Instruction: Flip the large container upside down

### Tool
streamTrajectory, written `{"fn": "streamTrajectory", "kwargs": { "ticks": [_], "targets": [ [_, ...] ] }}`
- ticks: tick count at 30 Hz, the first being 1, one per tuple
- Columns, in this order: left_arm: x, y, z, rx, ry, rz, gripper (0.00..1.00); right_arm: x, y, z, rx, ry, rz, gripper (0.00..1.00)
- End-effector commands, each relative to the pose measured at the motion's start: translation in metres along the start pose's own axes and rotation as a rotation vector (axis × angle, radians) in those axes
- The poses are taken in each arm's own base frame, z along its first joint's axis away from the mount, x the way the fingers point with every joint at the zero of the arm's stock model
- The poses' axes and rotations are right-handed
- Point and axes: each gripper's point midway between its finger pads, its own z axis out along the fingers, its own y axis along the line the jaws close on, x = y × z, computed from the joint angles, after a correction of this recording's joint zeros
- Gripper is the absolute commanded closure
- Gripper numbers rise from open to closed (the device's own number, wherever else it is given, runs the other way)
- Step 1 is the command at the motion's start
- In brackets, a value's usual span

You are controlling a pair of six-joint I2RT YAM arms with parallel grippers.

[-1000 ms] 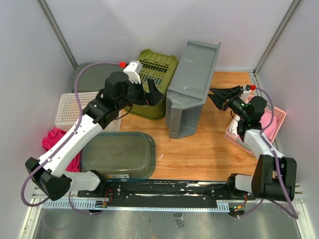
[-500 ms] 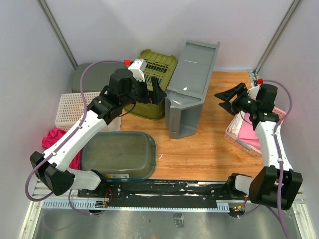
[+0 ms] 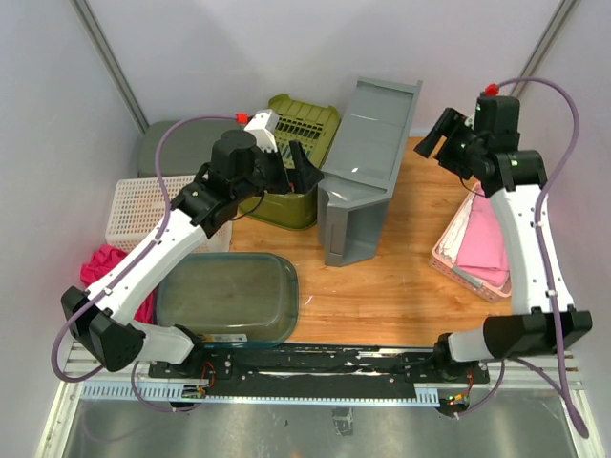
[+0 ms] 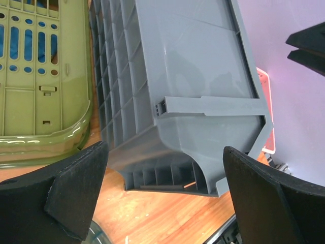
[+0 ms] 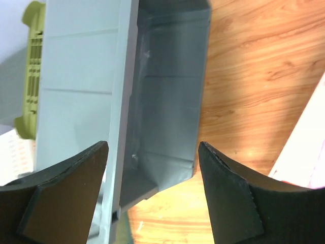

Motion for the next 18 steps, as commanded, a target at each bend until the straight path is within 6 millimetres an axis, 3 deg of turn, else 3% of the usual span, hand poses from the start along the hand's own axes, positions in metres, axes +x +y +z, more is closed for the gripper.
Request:
{"fn": "streamTrajectory", "kwargs": {
  "ticks": [1, 6, 10, 18],
  "targets": [
    [-0.012, -0.002, 0.004, 0.015, -0.068, -0.034, 0.01, 0.004, -0.013, 0.010, 0.197, 0.042, -0.146, 0.26],
    [-0.016, -0.003, 0.003, 0.024, -0.112, -0.075, 0.01, 0.007, 0.001, 0.035, 0.204, 0.107, -0.191, 0.26],
    [-0.003, -0.007, 0.013, 0.057, -0.047, -0.075, 0.01, 0.009, 0.014, 0.046, 0.184, 0.119, -0.205, 0.28],
    [0.014, -0.008, 0.025, 0.097, 0.004, -0.087, 0.01, 0.016, 0.010, 0.061, 0.208, 0.129, -0.193, 0.35]
  ]
}}
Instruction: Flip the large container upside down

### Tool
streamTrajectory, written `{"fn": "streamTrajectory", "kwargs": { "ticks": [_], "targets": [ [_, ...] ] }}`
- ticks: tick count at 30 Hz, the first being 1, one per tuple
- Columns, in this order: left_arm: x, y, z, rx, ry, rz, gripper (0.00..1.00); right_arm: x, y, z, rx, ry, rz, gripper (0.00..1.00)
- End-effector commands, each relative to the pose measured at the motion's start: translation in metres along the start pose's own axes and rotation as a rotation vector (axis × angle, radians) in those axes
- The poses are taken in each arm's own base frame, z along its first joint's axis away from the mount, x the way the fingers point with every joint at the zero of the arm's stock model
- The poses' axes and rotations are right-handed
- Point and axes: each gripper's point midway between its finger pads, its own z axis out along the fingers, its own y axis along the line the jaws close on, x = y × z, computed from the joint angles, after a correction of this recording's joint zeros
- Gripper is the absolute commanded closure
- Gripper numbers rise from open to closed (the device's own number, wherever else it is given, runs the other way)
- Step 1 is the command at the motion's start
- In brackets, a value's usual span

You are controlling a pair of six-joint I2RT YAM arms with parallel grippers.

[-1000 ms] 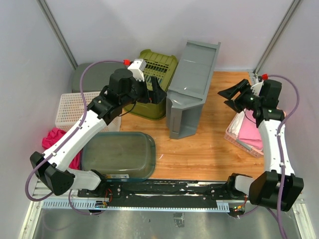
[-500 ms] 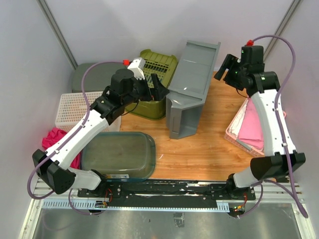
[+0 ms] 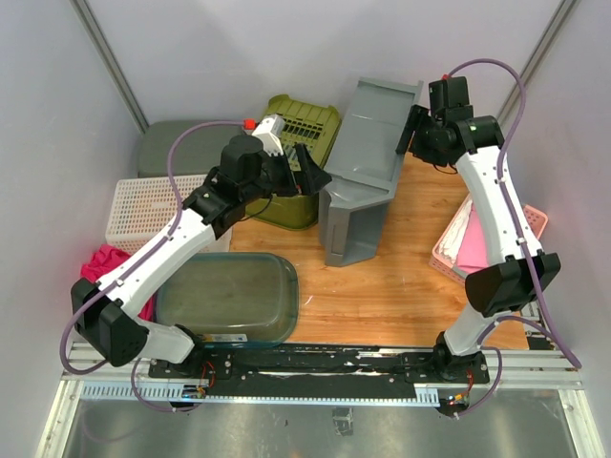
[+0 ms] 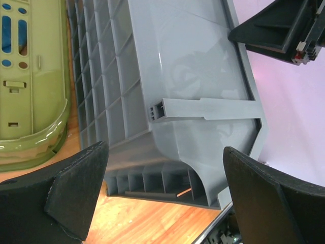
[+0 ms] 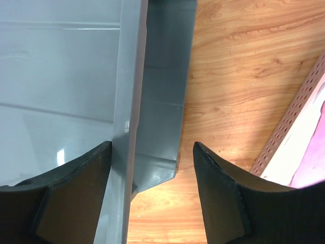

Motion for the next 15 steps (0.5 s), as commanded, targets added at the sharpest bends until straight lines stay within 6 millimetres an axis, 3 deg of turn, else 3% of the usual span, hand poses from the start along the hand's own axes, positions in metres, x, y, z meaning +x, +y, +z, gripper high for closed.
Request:
{"fn": "streamTrajectory", "kwargs": {
  "ticks": [1, 5, 7, 11, 15],
  "targets": [
    [0.002, -0.004, 0.006, 0.039, 0.004, -0.005, 0.01, 0.004, -0.001, 0.004, 0.026, 0.000, -0.010, 0.37],
    [0.005, -0.002, 0.010, 0.040, 0.018, 0.010, 0.01, 0.009, -0.003, 0.016, -0.003, 0.043, 0.011, 0.53],
    [0.009, 0.002, 0.013, 0.032, 0.025, 0.020, 0.01, 0.012, -0.015, 0.019, 0.001, 0.061, 0.045, 0.71],
    [0.013, -0.001, 0.016, 0.061, 0.031, 0.022, 0.01, 0.016, -0.044, 0.011, -0.001, 0.033, 0.104, 0.98],
    [0.002, -0.016, 0.011, 0.117, 0.016, 0.037, 0.01, 0.038, -0.073, 0.015, -0.104, 0.069, 0.203, 0.99]
  ]
}}
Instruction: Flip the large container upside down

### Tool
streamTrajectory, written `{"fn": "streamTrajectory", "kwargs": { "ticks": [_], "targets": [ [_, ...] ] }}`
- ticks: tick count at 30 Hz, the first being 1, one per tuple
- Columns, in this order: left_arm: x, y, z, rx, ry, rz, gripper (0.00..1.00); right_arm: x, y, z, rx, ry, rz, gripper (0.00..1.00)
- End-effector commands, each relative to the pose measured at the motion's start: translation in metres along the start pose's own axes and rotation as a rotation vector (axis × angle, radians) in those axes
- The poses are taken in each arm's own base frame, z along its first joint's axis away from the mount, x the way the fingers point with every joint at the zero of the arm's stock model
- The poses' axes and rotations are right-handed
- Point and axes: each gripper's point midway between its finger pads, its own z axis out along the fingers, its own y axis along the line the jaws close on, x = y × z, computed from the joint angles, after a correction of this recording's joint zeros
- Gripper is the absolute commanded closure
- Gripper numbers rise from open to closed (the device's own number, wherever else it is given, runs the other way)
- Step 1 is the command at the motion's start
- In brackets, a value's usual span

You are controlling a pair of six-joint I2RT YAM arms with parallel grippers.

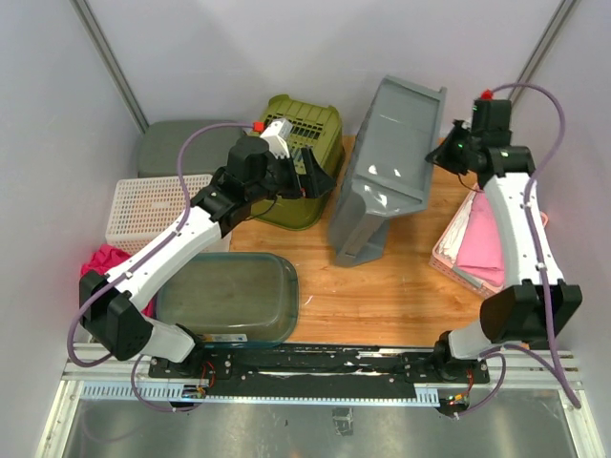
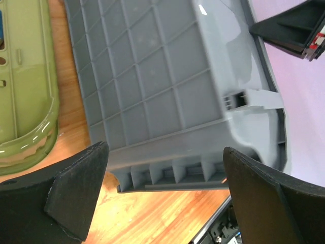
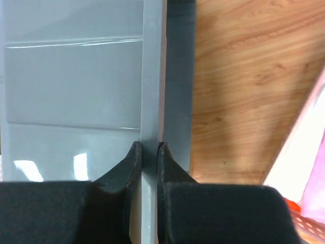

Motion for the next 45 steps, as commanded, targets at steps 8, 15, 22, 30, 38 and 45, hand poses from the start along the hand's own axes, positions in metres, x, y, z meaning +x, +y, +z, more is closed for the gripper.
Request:
{"fn": "streamTrajectory", "kwargs": {
  "ticks": [8, 15, 22, 30, 38, 45],
  "targets": [
    [-0.032, -0.033, -0.019, 0.104, -0.062, 0.072, 0.01, 0.045, -0.086, 0.004, -0.157, 0.082, 0.216, 0.99],
    [-0.017, -0.024, -0.028, 0.066, -0.004, 0.068, 0.01, 0.038, -0.090, 0.011, -0.239, 0.114, 0.210, 1.00],
    [-0.015, -0.018, -0.046, 0.041, -0.054, 0.048, 0.01, 0.046, -0.096, 0.040, -0.323, 0.234, 0.270, 1.00],
    [-0.017, -0.028, -0.053, 0.099, -0.090, 0.036, 0.01, 0.074, -0.124, 0.063, -0.197, 0.325, 0.327, 0.96],
    [-0.003, -0.032, -0.048, 0.153, -0.058, -0.003, 0.01, 0.104, -0.129, 0.065, -0.161, 0.385, 0.329, 0.91],
    [0.024, -0.031, -0.037, 0.153, 0.011, -0.010, 0.01, 0.118, -0.146, 0.057, -0.013, 0.408, 0.282, 0.70]
  ]
}}
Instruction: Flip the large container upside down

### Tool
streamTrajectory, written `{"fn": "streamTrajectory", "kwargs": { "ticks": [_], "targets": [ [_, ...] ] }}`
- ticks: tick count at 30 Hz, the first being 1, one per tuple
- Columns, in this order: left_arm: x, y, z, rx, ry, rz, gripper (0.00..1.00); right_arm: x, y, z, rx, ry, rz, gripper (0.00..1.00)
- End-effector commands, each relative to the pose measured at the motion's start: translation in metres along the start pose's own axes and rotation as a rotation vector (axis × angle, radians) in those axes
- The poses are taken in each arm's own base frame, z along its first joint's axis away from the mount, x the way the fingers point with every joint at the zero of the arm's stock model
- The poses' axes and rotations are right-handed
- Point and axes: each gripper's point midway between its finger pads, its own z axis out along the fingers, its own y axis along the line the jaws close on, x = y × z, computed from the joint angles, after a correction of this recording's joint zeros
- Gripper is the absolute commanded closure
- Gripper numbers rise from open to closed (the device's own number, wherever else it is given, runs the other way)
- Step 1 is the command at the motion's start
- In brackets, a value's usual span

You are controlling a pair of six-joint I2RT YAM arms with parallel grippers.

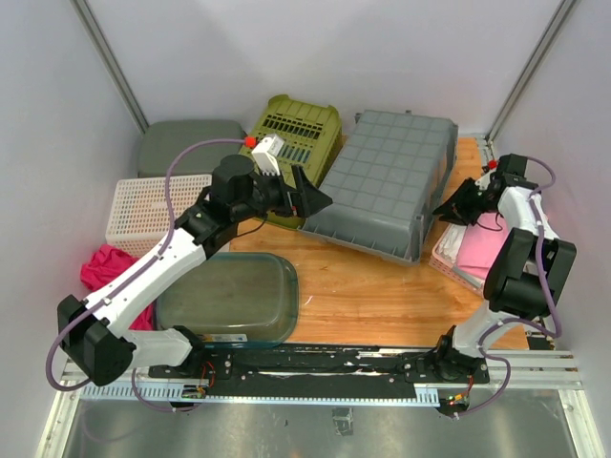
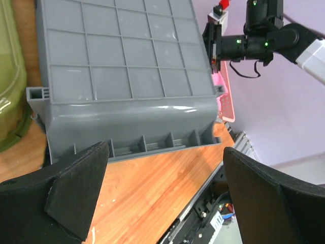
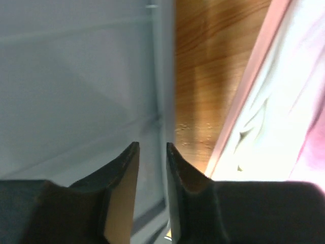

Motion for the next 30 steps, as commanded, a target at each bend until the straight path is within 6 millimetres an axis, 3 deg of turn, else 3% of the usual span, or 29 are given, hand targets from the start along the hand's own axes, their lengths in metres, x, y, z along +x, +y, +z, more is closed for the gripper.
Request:
{"fn": "streamTrajectory", "kwargs": {
  "ticks": [1, 5, 10, 13, 16, 20, 23, 26, 30],
  "targets": [
    [0.005, -0.007, 0.004, 0.030, 0.006, 0.002, 0.01, 0.007, -0.011, -0.018, 0.130, -0.022, -0.022, 0.63],
    [0.004, -0.004, -0.002, 0.007, -0.013, 0.025, 0.01, -0.002, -0.013, -0.042, 0.215, -0.110, -0.041, 0.41],
    [-0.001, 0.008, -0.009, -0.069, -0.027, 0.080, 0.01, -0.021, 0.006, -0.088, 0.259, -0.262, -0.074, 0.34],
    [-0.007, 0.019, -0.018, -0.137, -0.056, 0.115, 0.01, -0.035, 0.035, -0.128, 0.226, -0.397, -0.122, 0.34],
    [-0.016, 0.026, -0.028, -0.190, -0.099, 0.152, 0.01, -0.049, 0.082, -0.173, 0.105, -0.604, -0.207, 0.33],
    [-0.032, 0.019, -0.038, -0.193, -0.144, 0.192, 0.01, -0.057, 0.149, -0.236, -0.058, -0.865, -0.346, 0.26],
    [-0.043, 0.012, -0.046, -0.187, -0.193, 0.174, 0.01, -0.057, 0.183, -0.278, -0.155, -1.000, -0.414, 0.25],
    [-0.043, -0.002, -0.052, -0.102, -0.224, 0.184, 0.01, -0.057, 0.200, -0.306, -0.213, -1.101, -0.439, 0.22],
    [-0.049, -0.006, -0.066, -0.084, -0.294, 0.208, 0.01, -0.054, 0.199, -0.310, -0.213, -1.125, -0.443, 0.17]
  ]
}}
